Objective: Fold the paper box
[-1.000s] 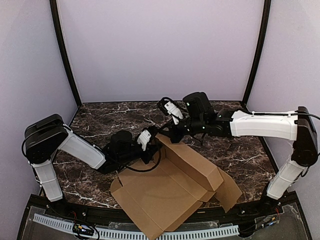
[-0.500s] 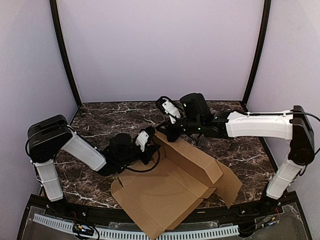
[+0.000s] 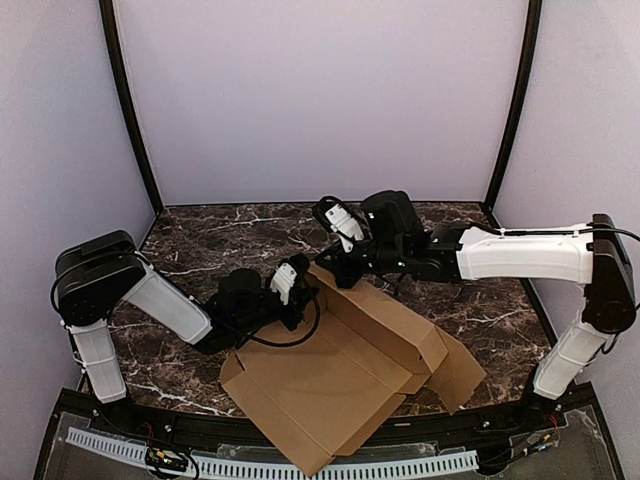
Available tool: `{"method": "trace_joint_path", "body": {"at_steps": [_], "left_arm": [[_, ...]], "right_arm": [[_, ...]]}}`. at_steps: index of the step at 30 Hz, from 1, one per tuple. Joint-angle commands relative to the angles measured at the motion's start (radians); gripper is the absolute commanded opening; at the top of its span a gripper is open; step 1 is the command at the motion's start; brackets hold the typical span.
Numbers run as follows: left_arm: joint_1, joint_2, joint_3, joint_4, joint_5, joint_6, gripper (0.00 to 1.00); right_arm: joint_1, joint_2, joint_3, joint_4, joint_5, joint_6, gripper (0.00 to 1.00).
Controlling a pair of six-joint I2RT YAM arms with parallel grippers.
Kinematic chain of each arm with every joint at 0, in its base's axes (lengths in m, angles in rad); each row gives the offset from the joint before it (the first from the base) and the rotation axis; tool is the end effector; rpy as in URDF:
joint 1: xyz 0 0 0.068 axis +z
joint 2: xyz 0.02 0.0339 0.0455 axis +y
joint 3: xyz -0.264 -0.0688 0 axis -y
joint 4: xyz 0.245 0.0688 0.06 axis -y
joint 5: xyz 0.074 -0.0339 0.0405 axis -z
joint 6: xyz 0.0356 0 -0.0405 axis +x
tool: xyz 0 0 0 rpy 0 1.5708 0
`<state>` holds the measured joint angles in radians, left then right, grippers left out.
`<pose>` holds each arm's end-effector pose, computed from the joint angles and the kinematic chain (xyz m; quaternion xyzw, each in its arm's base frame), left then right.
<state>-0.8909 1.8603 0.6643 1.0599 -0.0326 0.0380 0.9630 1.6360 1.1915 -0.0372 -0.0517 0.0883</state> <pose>0.2206 -0.2710 0.1456 0.3279 0.6784 -0.2607 0.6035 0.2162 0.3140 0.2750 -0.3743 0.7689 0.2790 0.4369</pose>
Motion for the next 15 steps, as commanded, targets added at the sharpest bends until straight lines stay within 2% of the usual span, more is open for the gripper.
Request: {"method": "trace_joint_path", "body": {"at_steps": [1,15], "left_arm": [[0.002,-0.023,-0.012,-0.023,0.011,0.035,0.01],[-0.003,-0.005,0.009,-0.044,0.045,0.037,0.01]], "right_arm": [[0.015,-0.004,-0.017,-0.135,0.012,0.008,0.0],[0.031,0.051,0.102,-0.127,-0.024,0.004,0.0]]}}
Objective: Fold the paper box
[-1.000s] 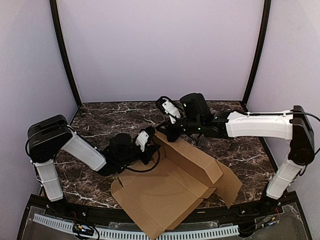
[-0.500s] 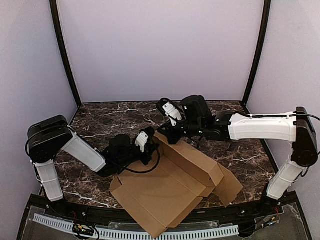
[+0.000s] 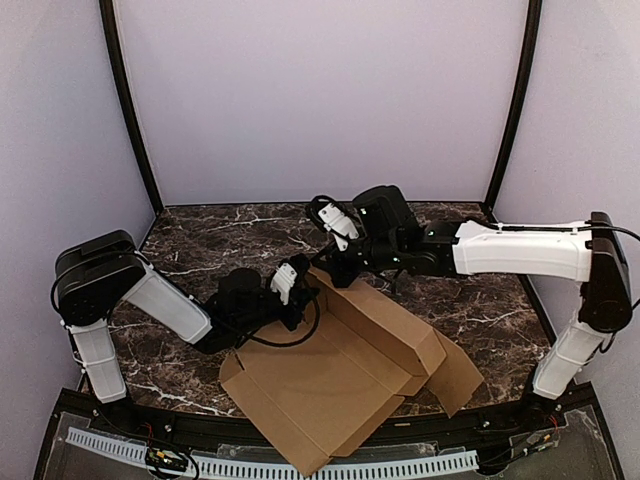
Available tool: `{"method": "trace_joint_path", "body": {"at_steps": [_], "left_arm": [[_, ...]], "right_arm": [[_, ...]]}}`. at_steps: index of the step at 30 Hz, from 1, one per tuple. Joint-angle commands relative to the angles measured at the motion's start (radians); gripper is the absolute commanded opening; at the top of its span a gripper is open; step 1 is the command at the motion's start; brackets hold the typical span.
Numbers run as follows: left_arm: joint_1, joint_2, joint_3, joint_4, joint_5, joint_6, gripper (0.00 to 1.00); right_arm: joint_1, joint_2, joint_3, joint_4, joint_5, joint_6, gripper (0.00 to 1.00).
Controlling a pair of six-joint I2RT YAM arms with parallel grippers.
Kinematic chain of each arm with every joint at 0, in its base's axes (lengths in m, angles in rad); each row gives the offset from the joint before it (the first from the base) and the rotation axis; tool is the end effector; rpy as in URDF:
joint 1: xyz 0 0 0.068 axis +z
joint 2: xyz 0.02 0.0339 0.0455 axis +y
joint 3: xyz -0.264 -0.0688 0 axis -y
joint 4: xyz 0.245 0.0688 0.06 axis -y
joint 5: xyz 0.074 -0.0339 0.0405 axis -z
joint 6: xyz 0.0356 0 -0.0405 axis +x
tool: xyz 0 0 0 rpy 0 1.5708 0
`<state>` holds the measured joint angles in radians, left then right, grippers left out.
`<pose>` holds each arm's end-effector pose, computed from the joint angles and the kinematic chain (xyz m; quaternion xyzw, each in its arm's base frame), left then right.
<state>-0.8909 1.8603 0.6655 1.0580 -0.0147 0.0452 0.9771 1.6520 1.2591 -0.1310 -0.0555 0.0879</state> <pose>0.2203 -0.2716 0.1457 0.3357 0.6749 -0.2646 0.6015 0.2141 0.3207 0.2835 -0.3849 0.7756 0.2744 0.4183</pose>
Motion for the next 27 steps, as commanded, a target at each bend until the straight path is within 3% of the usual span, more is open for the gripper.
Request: {"method": "trace_joint_path", "body": {"at_steps": [1,10,20,27], "left_arm": [[-0.004,-0.004,0.009,-0.043,0.04,0.03,0.01],[-0.007,0.002,0.014,-0.036,0.046,0.022,0.01],[-0.007,0.001,0.016,-0.051,0.037,0.035,0.18],[-0.008,-0.006,0.006,-0.043,0.031,0.026,0.22]], "right_arm": [[0.018,0.039,0.039,-0.032,-0.02,0.003,0.0],[0.018,0.083,0.024,-0.027,-0.022,0.013,0.0],[0.034,0.097,-0.102,-0.012,0.024,0.057,0.0],[0.032,0.098,-0.132,-0.018,0.049,0.059,0.0]]}}
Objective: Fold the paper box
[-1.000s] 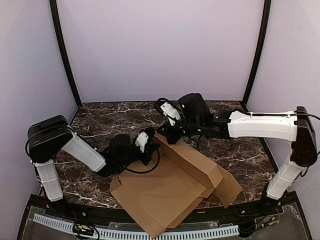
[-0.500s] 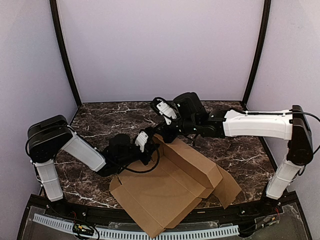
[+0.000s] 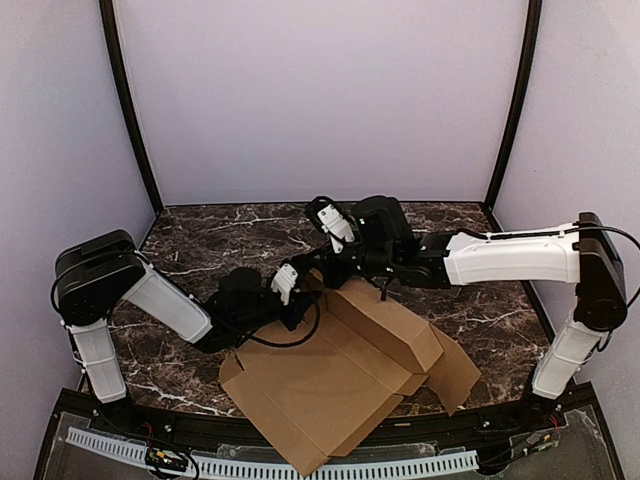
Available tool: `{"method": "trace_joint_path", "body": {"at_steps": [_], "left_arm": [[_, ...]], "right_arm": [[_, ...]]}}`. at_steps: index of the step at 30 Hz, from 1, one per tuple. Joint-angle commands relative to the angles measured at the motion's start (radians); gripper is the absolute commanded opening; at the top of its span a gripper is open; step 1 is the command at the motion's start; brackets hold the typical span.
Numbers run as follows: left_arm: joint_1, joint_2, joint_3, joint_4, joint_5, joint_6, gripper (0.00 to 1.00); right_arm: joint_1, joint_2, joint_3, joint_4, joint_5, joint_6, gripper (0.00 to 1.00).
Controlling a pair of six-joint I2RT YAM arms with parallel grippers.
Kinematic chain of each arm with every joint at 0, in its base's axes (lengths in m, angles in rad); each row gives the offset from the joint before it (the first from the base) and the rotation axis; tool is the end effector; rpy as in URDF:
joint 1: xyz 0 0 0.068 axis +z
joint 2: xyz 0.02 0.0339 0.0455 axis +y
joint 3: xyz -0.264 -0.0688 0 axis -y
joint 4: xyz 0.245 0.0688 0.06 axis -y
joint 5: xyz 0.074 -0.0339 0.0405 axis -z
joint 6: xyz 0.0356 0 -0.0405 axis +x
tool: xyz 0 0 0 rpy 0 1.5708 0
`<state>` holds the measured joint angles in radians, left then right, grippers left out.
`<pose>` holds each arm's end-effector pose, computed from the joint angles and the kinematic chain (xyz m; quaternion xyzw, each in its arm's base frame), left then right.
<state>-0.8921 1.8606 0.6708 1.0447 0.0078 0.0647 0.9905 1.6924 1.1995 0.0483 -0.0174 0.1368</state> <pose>0.2199 -0.2731 0.1455 0.3505 0.6704 -0.2656 0.5976 0.2162 0.3308 0.2653 -0.3543 0.7678 0.2914 0.4473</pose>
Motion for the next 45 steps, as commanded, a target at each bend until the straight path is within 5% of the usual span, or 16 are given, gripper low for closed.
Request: {"method": "trace_joint_path", "body": {"at_steps": [1,16,29,37,45], "left_arm": [[-0.006,-0.007,-0.001,-0.029,0.006,0.007,0.23],[-0.005,-0.009,-0.038,0.043,-0.104,0.054,0.18],[-0.005,0.029,-0.084,0.131,0.025,-0.013,0.23],[-0.005,0.056,-0.047,0.11,0.054,-0.016,0.02],[-0.005,0.057,-0.034,0.094,0.062,-0.004,0.01]], "right_arm": [[0.02,0.057,-0.077,-0.198,0.012,0.013,0.0],[0.021,0.015,-0.137,-0.206,0.005,0.033,0.0],[0.022,-0.02,-0.136,-0.209,0.004,0.041,0.0],[0.022,-0.041,-0.116,-0.209,0.003,0.045,0.0],[0.022,-0.056,-0.069,-0.209,0.009,0.04,0.0]]}}
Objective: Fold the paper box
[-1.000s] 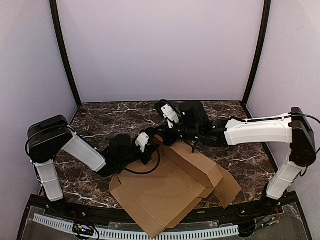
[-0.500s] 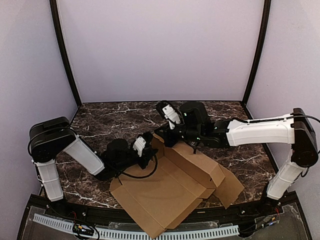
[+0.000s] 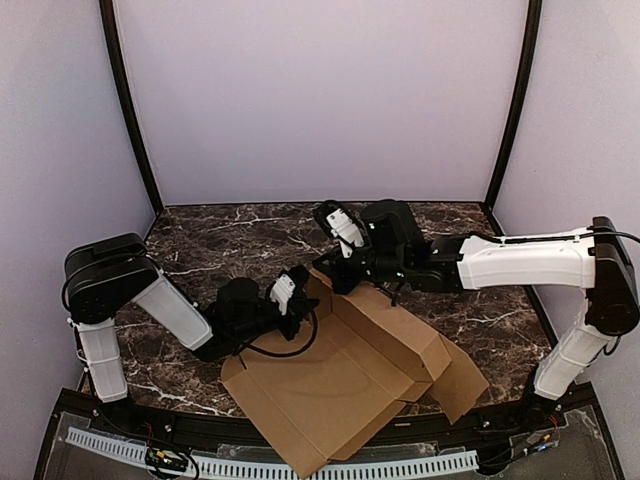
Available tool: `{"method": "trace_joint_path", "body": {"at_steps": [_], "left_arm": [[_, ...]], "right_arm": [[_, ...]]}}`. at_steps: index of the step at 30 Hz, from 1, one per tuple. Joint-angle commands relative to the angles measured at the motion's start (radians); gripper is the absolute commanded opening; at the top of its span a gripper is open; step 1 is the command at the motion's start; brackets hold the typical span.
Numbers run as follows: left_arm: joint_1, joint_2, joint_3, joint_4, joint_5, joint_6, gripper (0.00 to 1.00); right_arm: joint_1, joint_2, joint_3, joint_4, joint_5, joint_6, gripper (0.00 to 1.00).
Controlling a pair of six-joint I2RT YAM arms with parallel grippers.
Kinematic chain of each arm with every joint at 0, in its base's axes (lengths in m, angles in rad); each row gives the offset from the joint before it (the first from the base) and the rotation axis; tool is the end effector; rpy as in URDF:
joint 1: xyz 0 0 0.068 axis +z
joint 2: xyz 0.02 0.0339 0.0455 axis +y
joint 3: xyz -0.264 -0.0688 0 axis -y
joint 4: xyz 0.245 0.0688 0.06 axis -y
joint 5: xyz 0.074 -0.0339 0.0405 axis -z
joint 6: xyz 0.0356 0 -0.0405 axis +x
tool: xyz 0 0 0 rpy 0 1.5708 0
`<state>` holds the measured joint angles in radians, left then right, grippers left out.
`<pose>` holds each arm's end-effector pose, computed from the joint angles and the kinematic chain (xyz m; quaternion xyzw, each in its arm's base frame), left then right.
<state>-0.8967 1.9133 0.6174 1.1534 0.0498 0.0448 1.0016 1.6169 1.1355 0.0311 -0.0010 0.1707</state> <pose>0.2117 -0.2678 0.1271 0.3572 0.6659 -0.2877 0.5885 0.2025 0.3166 0.2693 -0.3421 0.7750 0.2943 0.4425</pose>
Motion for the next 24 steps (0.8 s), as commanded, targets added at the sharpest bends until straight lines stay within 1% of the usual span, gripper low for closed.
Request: {"method": "trace_joint_path", "body": {"at_steps": [1,5,8,15,20,24], "left_arm": [[-0.001,0.003,0.021,-0.016,0.02,0.016,0.01],[-0.003,0.002,0.031,-0.037,0.02,0.026,0.01],[-0.005,0.001,0.036,-0.048,0.017,0.031,0.01],[-0.011,0.003,0.043,-0.056,0.014,0.035,0.01],[-0.013,0.002,0.042,-0.055,0.011,0.035,0.01],[-0.012,0.004,0.042,-0.054,0.009,0.036,0.01]], "right_arm": [[0.011,0.019,0.005,-0.191,-0.006,0.004,0.0],[0.01,0.016,0.054,-0.191,-0.002,-0.008,0.0],[0.011,0.01,0.098,-0.197,0.032,-0.022,0.0],[0.01,0.0,0.173,-0.207,0.032,-0.04,0.0],[0.011,0.013,0.151,-0.205,0.035,-0.034,0.0],[0.01,0.065,0.061,-0.175,0.046,-0.007,0.0]]}}
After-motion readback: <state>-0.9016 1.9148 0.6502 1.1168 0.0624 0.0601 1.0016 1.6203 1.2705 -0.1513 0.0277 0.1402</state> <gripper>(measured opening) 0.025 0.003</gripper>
